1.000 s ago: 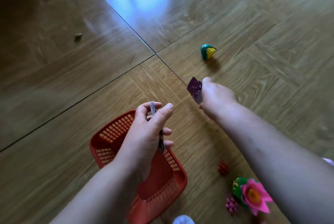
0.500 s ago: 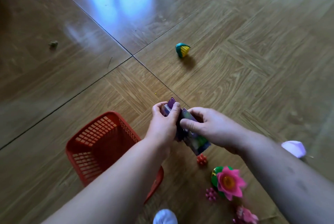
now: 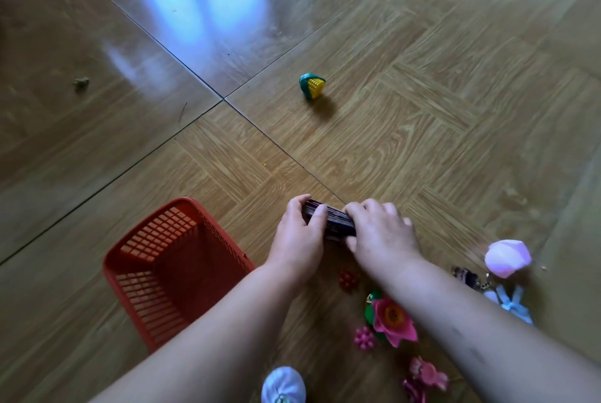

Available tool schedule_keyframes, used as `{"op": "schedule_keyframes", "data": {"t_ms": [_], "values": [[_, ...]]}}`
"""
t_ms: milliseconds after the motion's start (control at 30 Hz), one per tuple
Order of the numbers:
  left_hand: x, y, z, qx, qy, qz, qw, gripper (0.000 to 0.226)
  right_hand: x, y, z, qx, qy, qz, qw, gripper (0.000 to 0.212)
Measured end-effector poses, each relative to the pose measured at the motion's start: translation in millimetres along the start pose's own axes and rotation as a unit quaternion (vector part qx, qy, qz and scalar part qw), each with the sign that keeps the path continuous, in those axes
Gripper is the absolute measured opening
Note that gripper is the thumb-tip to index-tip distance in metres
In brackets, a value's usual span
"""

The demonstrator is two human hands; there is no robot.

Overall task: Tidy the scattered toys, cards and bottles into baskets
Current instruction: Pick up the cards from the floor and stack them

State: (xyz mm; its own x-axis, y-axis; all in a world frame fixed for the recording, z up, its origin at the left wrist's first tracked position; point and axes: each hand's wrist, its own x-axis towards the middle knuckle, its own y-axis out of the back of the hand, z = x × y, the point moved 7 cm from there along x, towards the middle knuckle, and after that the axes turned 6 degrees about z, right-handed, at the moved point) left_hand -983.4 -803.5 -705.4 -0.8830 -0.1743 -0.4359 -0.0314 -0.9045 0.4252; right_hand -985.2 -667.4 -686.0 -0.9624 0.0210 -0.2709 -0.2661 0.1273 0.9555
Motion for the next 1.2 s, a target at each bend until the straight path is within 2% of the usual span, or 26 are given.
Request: {"op": "schedule_keyframes", "data": {"t_ms": [133,267,367,433,533,633,767,833,967,1067,1133,1200], "values": [[-10,-1,1,-0.051,-0.009,-0.005,0.999,0.042,-6,-11,-3,0.119,0.012,0.004,0.993,0.034],[-11,-2,-1,-0.022,-0.012,-0.008,1.0,0.044,0,-13,-12,0.199,0.023,0.013,0.98,0.056],[-13,-6,1,-0.006,0.001,-0.026,1.0,0.043,-1,-10,-18,0.26,0.033,0.013,0.965,0.056],[-12,-7,0,-0.008,0.012,-0.029,0.999,0.043,-1,-14,-20,0.238,0.064,0.008,0.969,0.052],[-13,-5,2,0.005,0.013,-0.039,0.999,0.043,-1,-19,-21,0.118,0.091,-0.001,0.989,0.037],[-17,-2,6,-0.022,0.015,-0.03,0.999,0.043,-3,-8,-25,0.125,0.104,0.066,0.984,0.033],[-19,-2,1,0.021,0.038,-0.067,0.997,0.047,-1,-26,-30,0.025,0.082,-0.011,0.996,0.037],[-19,7,7,-0.013,0.061,-0.06,0.996,0.049,-2,-18,-42,0.029,0.091,0.007,0.995,0.048],[-11,37,38,-0.096,0.07,-0.026,0.993,0.039,-14,14,-62,0.132,0.074,0.084,0.985,0.044],[-6,75,59,-0.061,0.062,-0.025,0.996,0.025,-19,45,-92,0.235,0.062,0.073,0.967,0.049],[-9,111,74,-0.011,0.061,-0.03,0.998,0.027,-19,63,-122,0.272,0.069,0.015,0.96,0.034],[-11,134,80,0.119,0.057,-0.06,0.989,0.033,-23,73,-145,0.258,0.075,-0.032,0.963,0.026]]}}
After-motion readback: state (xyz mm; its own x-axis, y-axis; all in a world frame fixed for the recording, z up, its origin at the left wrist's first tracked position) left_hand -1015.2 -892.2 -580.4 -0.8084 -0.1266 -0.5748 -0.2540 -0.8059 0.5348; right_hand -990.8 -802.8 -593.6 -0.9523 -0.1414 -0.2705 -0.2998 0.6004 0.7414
